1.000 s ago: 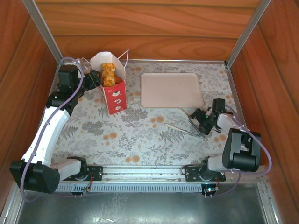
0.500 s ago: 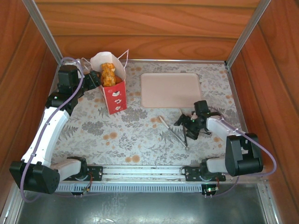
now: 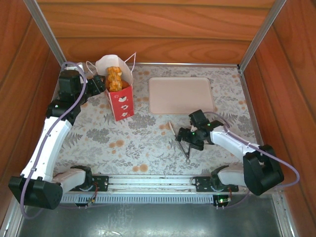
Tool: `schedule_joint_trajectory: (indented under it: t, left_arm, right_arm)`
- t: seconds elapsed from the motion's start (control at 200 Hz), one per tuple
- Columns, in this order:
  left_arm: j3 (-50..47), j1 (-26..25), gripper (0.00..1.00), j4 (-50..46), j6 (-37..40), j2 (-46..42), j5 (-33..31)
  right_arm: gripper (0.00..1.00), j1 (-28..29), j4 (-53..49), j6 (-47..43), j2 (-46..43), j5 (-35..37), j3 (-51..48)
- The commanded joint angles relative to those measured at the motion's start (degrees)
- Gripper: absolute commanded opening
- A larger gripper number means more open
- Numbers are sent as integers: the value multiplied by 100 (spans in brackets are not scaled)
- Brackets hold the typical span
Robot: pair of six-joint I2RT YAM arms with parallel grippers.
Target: Take the fake bread out of the paper bag
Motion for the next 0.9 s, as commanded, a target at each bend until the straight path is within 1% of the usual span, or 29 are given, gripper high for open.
schedule_joint_trajectory:
  t: [0.0, 0.065, 0.15, 0.275, 0.415, 0.56, 0.6, 0.61, 0.71, 0.895]
  left_arm:
    - [-88, -26, 75, -79, 11, -125, 37]
    - [-92, -34, 75, -88, 2, -157, 50]
    - [-86, -35, 75, -96, 8, -190, 54]
    - [-113, -40, 75, -105, 3, -253, 45]
    - [-131, -45, 75, -119, 1, -299, 53]
    - [-143, -55, 74, -131, -15, -339, 90]
    - [-132, -60, 74, -131, -10, -345, 80]
    - [-134, -61, 74, -131, -14, -346, 78]
    - [-141, -60, 74, -131, -14, -352, 49]
    - [-164, -66, 74, -149, -19, -407, 15]
  right_arm:
    - [98, 401, -387, 38, 308, 817, 228]
    - [99, 648, -559, 138, 489, 1176, 352]
    - [99, 868, -611, 241, 656, 1456, 429]
    - [99, 1099, -268, 359, 838, 1733, 303]
    - [97, 1147, 251, 459, 912, 1740, -5]
    - [91, 1155, 549, 496, 903, 1757, -244]
    - [91, 1155, 576, 481, 940, 1744, -267]
    - [88, 1155, 581, 470, 958, 1730, -267]
    - [84, 1188, 516, 450, 1070, 1663, -247]
    - [84, 1360, 325, 459, 1058, 1569, -308]
